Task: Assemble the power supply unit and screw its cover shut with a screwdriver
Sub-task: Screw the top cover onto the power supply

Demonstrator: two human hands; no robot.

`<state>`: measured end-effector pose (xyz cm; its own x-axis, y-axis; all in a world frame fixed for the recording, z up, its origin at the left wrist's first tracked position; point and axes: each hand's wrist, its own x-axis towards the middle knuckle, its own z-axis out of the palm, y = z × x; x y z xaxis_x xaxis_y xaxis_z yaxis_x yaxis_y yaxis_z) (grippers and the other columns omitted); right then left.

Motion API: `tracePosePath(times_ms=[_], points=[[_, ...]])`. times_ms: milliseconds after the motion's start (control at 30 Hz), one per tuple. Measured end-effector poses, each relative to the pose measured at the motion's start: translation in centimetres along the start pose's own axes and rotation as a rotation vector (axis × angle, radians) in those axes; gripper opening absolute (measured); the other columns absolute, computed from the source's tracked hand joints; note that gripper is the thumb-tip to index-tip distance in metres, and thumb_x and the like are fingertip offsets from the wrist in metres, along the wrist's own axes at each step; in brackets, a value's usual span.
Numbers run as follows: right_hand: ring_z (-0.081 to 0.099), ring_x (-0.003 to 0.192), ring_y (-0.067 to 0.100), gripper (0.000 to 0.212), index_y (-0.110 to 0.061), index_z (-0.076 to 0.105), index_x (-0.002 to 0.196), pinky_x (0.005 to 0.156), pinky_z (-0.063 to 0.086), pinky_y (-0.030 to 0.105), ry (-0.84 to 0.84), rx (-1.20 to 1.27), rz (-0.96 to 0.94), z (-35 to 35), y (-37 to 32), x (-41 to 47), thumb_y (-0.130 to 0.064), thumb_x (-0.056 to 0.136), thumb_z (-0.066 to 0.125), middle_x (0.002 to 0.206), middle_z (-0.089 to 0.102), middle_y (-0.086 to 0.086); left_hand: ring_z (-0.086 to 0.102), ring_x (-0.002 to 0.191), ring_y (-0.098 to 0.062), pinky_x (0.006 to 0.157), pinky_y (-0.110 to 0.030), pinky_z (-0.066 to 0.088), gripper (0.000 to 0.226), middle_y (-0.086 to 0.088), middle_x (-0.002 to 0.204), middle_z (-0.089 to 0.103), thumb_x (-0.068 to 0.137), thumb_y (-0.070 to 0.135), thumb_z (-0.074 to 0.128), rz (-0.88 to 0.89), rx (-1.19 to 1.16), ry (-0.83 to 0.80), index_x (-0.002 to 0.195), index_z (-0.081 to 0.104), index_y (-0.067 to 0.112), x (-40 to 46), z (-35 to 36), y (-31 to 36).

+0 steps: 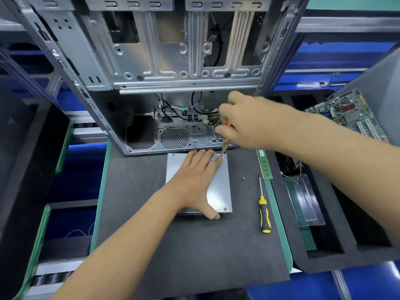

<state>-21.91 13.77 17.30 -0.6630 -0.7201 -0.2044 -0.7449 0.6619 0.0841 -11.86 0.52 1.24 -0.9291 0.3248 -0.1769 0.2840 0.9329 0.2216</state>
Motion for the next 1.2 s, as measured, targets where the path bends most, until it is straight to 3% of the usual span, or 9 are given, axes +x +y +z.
tracePosePath(times_ms=[100, 233, 400, 600, 733, 867, 967, 1067, 1200], points=[[0.056, 0.09, 0.03, 0.014, -0.016, 0.059, 0.101, 0.075, 0.045, 0.037, -0.042, 0.156, -0.093, 0.3, -0.1, -0.2, -0.023, 0.092, 0.05, 0.1, 0.045, 0.0, -0.001, 0.147, -0.026, 0.12, -0.041, -0.011, 0.149, -0.011, 0.161, 0.008, 0.043, 0.083, 0.074, -0.003, -0.005, 0.0, 0.158, 0.01, 0.011, 0.0, 0.1, 0.0], [0.059, 0.088, 0.035, 0.03, -0.02, 0.046, 0.09, 0.066, 0.04, 0.037, 0.051, -0.091, 0.008, 0.5, 0.2, -0.2, -0.047, 0.102, 0.04, 0.074, 0.038, 0.003, 0.001, 0.147, -0.027, 0.12, -0.042, -0.009, 0.147, -0.01, 0.16, 0.01, 0.044, 0.082, 0.074, -0.031, -0.016, 0.01, 0.157, 0.011, 0.012, -0.2, 0.3, 0.3], [0.055, 0.088, 0.026, 0.008, -0.018, 0.052, 0.1, 0.075, 0.042, 0.036, -0.04, 0.171, -0.102, 0.5, 0.4, -0.2, -0.025, 0.097, 0.053, 0.103, 0.046, 0.002, 0.005, 0.149, -0.031, 0.123, -0.047, 0.001, 0.146, -0.011, 0.16, 0.012, 0.044, 0.084, 0.069, -0.078, 0.021, 0.026, 0.156, 0.013, 0.01, -0.6, 0.3, 1.1], [0.059, 0.088, 0.037, 0.043, -0.02, 0.056, 0.105, 0.072, 0.047, 0.041, -0.078, 0.028, 0.044, 0.3, 0.1, -0.2, -0.061, 0.094, 0.048, 0.089, 0.041, 0.004, 0.01, 0.149, -0.031, 0.122, -0.048, 0.007, 0.147, -0.012, 0.162, 0.013, 0.046, 0.085, 0.069, -0.111, 0.008, 0.087, 0.157, 0.01, 0.008, -1.0, 0.4, 1.7], [0.056, 0.075, 0.027, 0.011, -0.024, 0.054, 0.096, 0.071, 0.05, 0.04, -0.107, 0.172, -0.042, 0.5, 0.2, -0.7, -0.021, 0.087, 0.06, 0.105, 0.037, -0.001, -0.007, 0.154, -0.023, 0.124, -0.046, -0.004, 0.152, -0.009, 0.167, -0.004, 0.052, 0.089, 0.067, -0.063, -0.096, 0.072, 0.159, -0.003, 0.008, -1.6, 0.0, 1.4], [0.06, 0.093, 0.038, 0.025, -0.021, 0.061, 0.101, 0.07, 0.044, 0.038, -0.025, -0.011, 0.037, 0.4, 0.1, -0.3, -0.043, 0.1, 0.049, 0.093, 0.051, 0.006, 0.035, 0.14, -0.017, 0.118, -0.036, 0.025, 0.099, -0.006, 0.151, 0.047, 0.076, 0.07, 0.065, -0.073, -0.313, 0.487, 0.149, 0.041, 0.009, -3.5, -1.2, -0.3], [0.057, 0.084, 0.032, 0.028, -0.019, 0.053, 0.109, 0.076, 0.049, 0.042, -0.09, 0.079, 0.056, 0.4, 0.2, -0.5, -0.046, 0.1, 0.048, 0.106, 0.045, 0.007, 0.057, 0.116, -0.011, 0.104, -0.022, 0.039, 0.041, 0.006, 0.121, 0.066, 0.095, 0.033, 0.065, -0.357, -0.488, 0.862, 0.131, 0.06, 0.015, -5.7, -0.2, -3.0], [0.055, 0.083, 0.028, 0.01, -0.018, 0.049, 0.102, 0.078, 0.05, 0.045, -0.086, 0.161, -0.02, 0.1, 0.1, -0.4, -0.026, 0.096, 0.054, 0.105, 0.045, 0.005, 0.06, 0.113, 0.0, 0.1, -0.011, 0.042, 0.034, 0.02, 0.116, 0.065, 0.096, 0.02, 0.066, -0.573, -0.757, 0.779, 0.13, 0.063, 0.023, -6.7, 1.1, -5.0], [0.05, 0.076, 0.032, 0.033, -0.02, 0.051, 0.106, 0.065, 0.043, 0.038, -0.061, -0.031, 0.082, 0.0, -0.1, -0.3, -0.052, 0.101, 0.045, 0.084, 0.045, 0.006, 0.064, 0.103, 0.005, 0.095, -0.014, 0.048, 0.026, 0.017, 0.11, 0.071, 0.096, 0.017, 0.066, -0.554, -0.806, 0.724, 0.121, 0.07, 0.021, -6.4, 2.0, -5.6]])
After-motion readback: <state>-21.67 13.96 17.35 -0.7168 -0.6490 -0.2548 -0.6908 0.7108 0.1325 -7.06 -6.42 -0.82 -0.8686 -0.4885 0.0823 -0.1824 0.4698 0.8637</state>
